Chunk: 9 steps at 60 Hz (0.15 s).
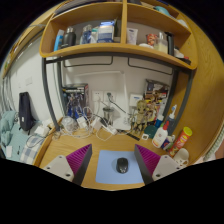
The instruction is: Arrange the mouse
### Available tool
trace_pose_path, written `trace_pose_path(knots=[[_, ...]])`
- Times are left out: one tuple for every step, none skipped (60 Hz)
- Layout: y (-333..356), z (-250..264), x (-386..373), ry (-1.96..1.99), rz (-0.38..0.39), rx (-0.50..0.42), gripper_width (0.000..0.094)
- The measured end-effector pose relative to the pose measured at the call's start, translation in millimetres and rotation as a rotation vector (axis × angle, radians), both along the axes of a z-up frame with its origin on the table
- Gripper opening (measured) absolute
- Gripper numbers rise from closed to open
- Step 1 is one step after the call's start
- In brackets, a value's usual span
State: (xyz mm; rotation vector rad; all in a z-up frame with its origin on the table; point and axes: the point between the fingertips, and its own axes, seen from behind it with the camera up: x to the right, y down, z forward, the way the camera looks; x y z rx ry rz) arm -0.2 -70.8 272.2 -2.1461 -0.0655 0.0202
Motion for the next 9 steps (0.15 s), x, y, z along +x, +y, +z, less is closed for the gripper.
trace_pose_path(knots=[[-0.9,1.4,-1.5,0.0,0.002,0.003,0.0856],[-1.8,2.6,-2.9,0.0,0.004,0.004,0.0854],[-2.6,3.7,-4.1,0.001,0.006,0.006,0.0855],[-3.3,4.9,-5.4,0.001,0.007,0.008,0.086],[-4.4,5.7,-6.8,0.002,0.008,0.009,0.0858],[-5.1,6.5,-8.1,0.003,0.01,0.011,0.086],[-5.8,7.3,-9.2,0.004,0.012,0.012,0.0859],[-6.1,8.1,-10.0,0.005,0.012,0.014,0.0859],[-6.7,8.5,-11.2,0.005,0.013,0.015,0.0858]])
